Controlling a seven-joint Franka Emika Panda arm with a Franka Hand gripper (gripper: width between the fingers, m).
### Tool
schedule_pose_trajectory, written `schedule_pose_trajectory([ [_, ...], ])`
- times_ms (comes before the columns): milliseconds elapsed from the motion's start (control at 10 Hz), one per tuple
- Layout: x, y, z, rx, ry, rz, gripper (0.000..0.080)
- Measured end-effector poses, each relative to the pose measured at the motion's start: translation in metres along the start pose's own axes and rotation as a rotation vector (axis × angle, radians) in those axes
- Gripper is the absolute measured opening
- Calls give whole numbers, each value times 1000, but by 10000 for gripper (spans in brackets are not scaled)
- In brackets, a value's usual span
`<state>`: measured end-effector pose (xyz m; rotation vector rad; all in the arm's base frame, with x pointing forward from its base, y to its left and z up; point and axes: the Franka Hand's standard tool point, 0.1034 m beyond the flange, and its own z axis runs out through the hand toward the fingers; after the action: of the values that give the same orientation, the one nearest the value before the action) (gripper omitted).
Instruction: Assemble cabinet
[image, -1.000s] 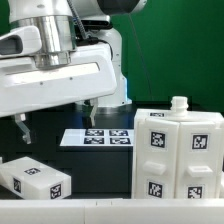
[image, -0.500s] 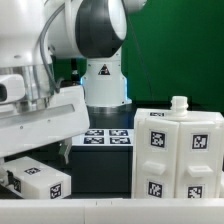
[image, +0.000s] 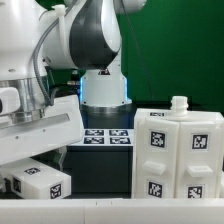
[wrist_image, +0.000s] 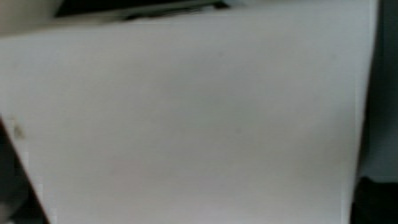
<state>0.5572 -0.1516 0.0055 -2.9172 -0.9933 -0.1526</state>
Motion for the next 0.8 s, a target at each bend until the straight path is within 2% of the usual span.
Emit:
schedule_pose_trajectory([
  [100,0,0,0,0,0,0,600],
  [200,0,0,0,0,0,0,600],
  [300,4,-1,-4,-2,2,47,551],
  [400,18,-8,-34,-15,11,110,551],
  [600,35,-25,-89,-23,24,184,551],
  [800,64,-37,-131,-59,38,272,551],
])
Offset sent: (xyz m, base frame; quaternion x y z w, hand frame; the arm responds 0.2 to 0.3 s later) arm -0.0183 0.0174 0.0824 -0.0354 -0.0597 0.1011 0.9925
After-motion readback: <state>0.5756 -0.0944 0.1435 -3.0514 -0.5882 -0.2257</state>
